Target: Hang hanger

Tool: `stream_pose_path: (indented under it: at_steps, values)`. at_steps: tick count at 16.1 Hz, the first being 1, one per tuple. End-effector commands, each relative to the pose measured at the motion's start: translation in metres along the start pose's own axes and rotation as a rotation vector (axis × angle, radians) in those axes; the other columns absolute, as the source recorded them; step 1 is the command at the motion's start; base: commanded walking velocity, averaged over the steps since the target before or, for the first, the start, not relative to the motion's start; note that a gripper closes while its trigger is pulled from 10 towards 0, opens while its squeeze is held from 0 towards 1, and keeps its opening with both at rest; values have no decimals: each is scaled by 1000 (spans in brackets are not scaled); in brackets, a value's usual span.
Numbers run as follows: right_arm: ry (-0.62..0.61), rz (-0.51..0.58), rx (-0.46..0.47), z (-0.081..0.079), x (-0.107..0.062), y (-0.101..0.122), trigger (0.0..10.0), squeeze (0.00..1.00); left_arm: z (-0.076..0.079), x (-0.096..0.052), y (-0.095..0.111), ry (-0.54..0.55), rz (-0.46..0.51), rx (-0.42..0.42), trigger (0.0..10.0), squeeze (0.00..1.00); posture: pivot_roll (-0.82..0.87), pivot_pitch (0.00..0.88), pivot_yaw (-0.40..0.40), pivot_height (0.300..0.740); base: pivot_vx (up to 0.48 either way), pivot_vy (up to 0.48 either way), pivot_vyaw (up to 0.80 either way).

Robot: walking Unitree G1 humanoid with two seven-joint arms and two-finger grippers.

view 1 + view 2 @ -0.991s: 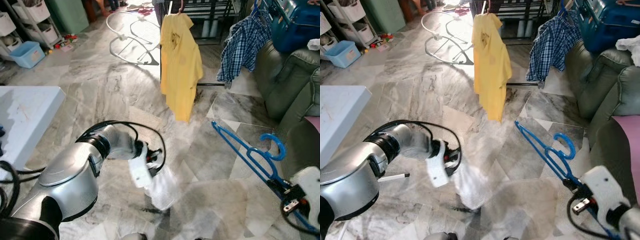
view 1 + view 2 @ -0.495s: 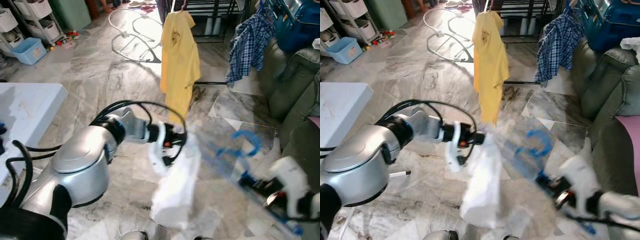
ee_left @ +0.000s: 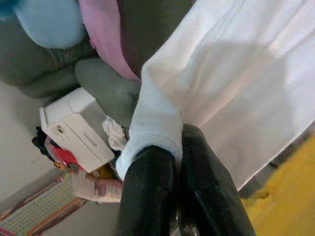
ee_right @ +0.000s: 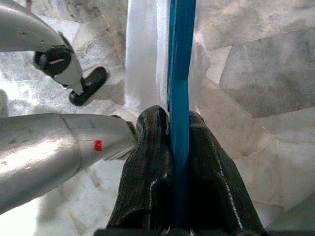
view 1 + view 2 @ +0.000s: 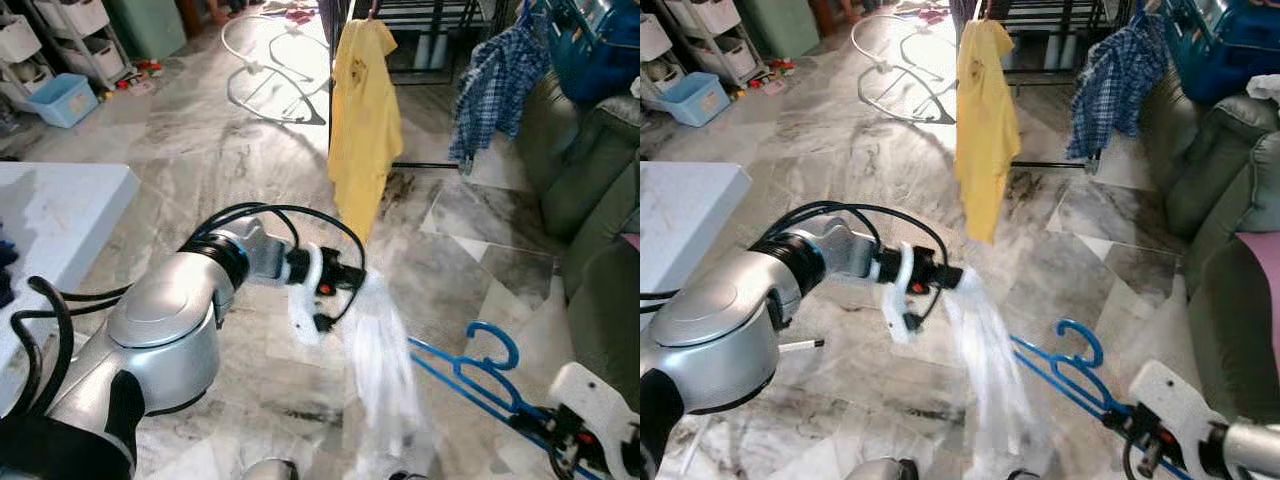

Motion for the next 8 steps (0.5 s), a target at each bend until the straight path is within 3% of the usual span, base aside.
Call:
stream_pose_path:
  at_steps: [1, 5, 8]
  values:
    - [31, 26, -11, -10, -3, 8, 10000, 0, 6, -9, -10, -31, -46, 17, 10000, 0, -30, 160, 110, 740, 0, 0, 0]
    - [81, 85, 30, -41, 0, 19, 10000, 0, 0, -9, -17, -19, -86, 32, 10000, 0, -37, 161, 117, 740, 0, 0, 0]
    - [95, 136, 82, -59, 14, 28, 10000, 0, -16, -4, -22, 57, -98, 49, 10000, 0, -39, 158, 120, 740, 0, 0, 0]
Point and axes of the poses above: a point about 5 cm out from each wrist's last joint towards the gripper, its own x axis pointing out of the wrist towards the gripper, its own y axis along the axis of the wrist's last joint, z = x × y, the point moved 6 cm from there along x, pointing out of the wrist towards the gripper, and after that the axes turned 12 degrees about -x, right-handed, at the moved point
